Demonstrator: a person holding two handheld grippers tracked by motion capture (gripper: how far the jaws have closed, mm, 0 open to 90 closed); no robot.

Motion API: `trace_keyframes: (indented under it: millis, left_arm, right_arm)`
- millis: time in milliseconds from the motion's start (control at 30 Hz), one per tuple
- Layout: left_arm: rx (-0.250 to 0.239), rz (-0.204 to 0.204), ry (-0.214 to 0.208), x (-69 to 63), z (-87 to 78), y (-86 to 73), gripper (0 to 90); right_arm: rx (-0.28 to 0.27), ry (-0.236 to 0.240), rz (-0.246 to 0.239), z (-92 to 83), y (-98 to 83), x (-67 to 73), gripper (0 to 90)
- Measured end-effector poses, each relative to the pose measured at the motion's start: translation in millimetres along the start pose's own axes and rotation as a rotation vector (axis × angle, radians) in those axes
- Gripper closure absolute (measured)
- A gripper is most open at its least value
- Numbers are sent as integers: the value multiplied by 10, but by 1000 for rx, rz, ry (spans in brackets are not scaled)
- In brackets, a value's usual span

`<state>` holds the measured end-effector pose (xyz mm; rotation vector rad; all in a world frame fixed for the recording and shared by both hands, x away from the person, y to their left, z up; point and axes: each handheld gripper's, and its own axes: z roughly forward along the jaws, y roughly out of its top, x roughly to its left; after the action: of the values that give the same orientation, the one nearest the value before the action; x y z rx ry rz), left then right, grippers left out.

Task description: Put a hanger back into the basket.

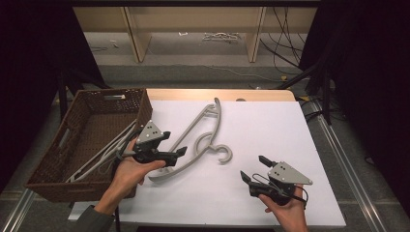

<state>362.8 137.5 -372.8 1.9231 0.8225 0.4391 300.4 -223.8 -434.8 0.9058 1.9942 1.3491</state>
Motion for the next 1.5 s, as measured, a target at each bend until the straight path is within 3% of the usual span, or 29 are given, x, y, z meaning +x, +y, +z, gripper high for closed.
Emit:
trace_keyframes:
  millis: [67, 133, 200, 233, 267, 500, 600, 667, 967, 1200, 1500]
  left_arm:
    - [-24, -3, -4, -13, 7, -16, 228]
    - [-24, 5, -8, -27, 17, -37, 225]
    - [-28, 6, -4, -31, 19, -46, 224]
    - [-31, 1, -7, -37, 22, -58, 224]
    - [-35, 2, -2, -42, 18, -72, 223]
    - [-76, -28, 9, -95, -103, -291, 217]
    - [-84, -29, 13, -92, -118, -308, 215]
    - [-85, -29, 9, -97, -99, -310, 214]
    - [-36, 20, -25, -171, 73, -308, 211]
    - [-12, 41, -23, -201, 159, -311, 210]
    - [58, 118, -33, -228, 407, -299, 232]
  right_arm:
    - [-18, 1, 2, 6, 2, 0, 226]
    - [22, 5, 13, -23, 9, 3, 225]
    - [23, 6, 14, -24, 8, 4, 226]
    - [-6, 13, 21, 1, -1, 9, 225]
    - [-7, 1, 0, -4, 3, -3, 226]
    - [2, 1, 18, -30, 1, -21, 225]
    - [17, 7, 18, -36, 2, -27, 225]
    - [-3, -2, 6, -16, 3, -17, 225]
    - [-3, -9, 5, -37, -2, -21, 226]
    - [1, -1, -3, -24, 9, -7, 225]
    - [13, 11, 6, -4, 11, 8, 225]
